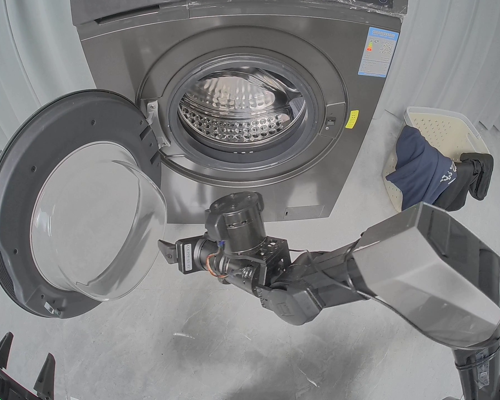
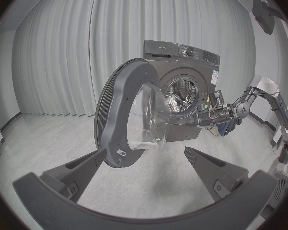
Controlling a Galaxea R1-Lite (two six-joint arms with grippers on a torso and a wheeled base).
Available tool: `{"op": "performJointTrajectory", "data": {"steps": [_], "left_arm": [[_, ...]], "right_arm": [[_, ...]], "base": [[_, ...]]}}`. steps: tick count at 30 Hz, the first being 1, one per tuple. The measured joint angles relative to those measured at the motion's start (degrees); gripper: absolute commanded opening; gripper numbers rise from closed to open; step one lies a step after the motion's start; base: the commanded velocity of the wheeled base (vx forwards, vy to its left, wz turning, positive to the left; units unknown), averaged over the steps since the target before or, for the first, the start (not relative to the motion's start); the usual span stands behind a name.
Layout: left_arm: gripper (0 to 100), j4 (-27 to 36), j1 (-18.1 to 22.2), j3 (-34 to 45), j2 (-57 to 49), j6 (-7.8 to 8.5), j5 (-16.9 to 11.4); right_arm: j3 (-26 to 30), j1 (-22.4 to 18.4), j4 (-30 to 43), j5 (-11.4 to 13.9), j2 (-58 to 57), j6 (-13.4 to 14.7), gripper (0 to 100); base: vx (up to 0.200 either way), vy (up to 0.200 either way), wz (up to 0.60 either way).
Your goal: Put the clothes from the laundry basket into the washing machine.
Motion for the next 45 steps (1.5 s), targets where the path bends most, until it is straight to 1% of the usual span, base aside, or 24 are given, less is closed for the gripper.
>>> {"op": "performJointTrajectory", "data": {"steps": [11,16,21,25,29,34,41,45], "left_arm": [[100,0.00,-0.06,0.00,0.00,0.05,0.00],[100,-0.02,-0.01,0.00,0.00,0.27,-0.17],[100,-0.09,0.05,0.00,0.00,0.88,-0.23],[100,-0.09,0.10,0.00,0.00,0.88,-0.23],[100,-0.09,0.11,0.00,0.00,0.87,-0.23],[100,-0.09,0.11,0.00,0.00,0.87,-0.26],[100,-0.06,0.11,0.00,0.00,0.84,-0.26],[100,-0.06,0.11,0.00,0.00,0.84,-0.26]], "right_arm": [[-11.63,1.35,2.00,-3.01,7.24,0.27,100],[-15.85,2.07,3.72,-4.24,9.56,0.38,100],[-17.73,2.62,4.05,-4.52,10.33,1.12,100],[-16.79,2.57,4.00,-5.17,9.47,1.58,100],[-13.06,1.55,3.97,-5.45,5.29,1.43,100],[-4.32,-0.91,3.91,-5.29,-5.02,-0.06,100],[13.31,-6.45,2.79,-4.77,-23.27,-2.30,100],[24.09,-11.47,2.07,-3.94,-35.39,-4.16,100]], "base": [[0.000,0.000,0.00],[0.000,0.000,0.00],[0.000,0.000,0.00],[0.000,0.000,0.00],[0.000,0.000,0.00],[0.000,0.000,0.00],[0.000,0.000,0.00],[0.000,0.000,0.00]]}}
